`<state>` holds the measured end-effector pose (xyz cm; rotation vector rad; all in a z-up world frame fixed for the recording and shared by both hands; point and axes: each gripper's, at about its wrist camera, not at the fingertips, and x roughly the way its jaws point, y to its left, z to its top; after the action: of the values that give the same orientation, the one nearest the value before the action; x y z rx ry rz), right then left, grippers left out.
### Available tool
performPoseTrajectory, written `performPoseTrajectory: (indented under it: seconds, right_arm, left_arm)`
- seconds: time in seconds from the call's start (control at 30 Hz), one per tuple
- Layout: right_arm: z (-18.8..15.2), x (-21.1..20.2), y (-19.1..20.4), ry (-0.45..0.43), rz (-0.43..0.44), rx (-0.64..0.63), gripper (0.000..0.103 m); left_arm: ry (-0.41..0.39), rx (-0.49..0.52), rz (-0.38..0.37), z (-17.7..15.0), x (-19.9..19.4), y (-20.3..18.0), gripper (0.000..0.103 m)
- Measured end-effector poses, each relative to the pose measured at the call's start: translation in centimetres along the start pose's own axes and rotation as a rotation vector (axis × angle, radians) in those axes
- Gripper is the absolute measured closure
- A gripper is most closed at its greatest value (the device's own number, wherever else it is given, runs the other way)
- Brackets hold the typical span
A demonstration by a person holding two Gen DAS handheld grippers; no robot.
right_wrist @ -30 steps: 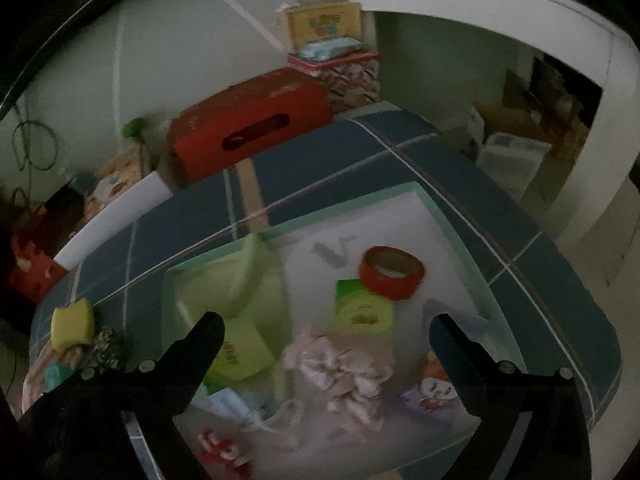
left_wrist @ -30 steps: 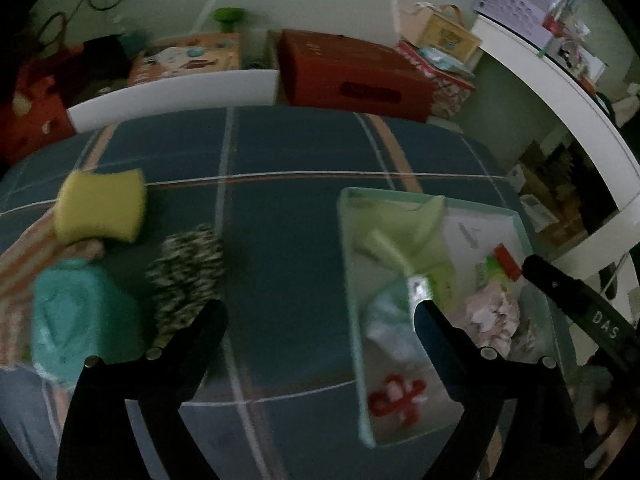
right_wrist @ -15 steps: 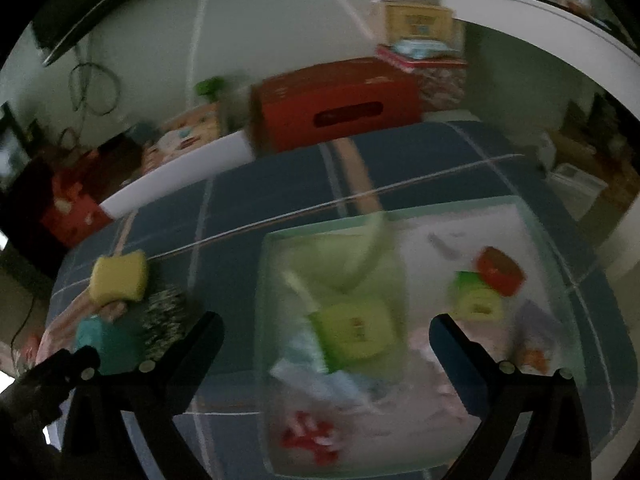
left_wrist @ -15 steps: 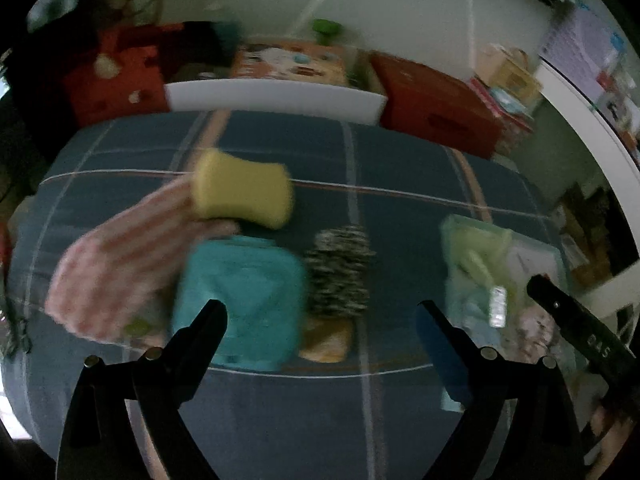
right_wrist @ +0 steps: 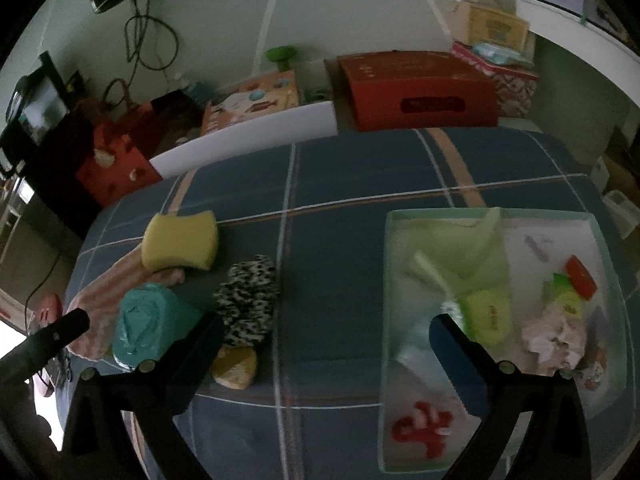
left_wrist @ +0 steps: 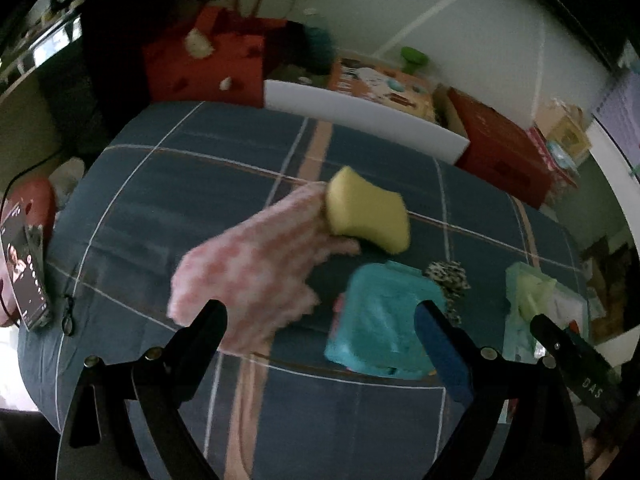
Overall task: Organize soft objects
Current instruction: 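Withdraw both grippers from the tray back toward the pile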
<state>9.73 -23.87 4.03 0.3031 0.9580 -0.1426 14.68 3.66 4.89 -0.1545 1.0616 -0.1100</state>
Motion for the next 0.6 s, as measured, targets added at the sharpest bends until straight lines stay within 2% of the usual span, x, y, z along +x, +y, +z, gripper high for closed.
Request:
performPoseTrajectory:
  seconds: [0.27, 0.6]
  right_arm:
    - [0.7, 0.7, 2.8, -0.022, 0.036, -0.036, 0.0]
    - [1.6, 2.1, 4.7, -0.008, 0.042, -0.048, 0.0]
  left_arm:
    - [-0.008, -0.047, 0.044, 0.6, 0.0, 2.8, 0.008]
    - [0.004, -0.057, 0.062, 1.3, 0.4, 3.5, 0.008]
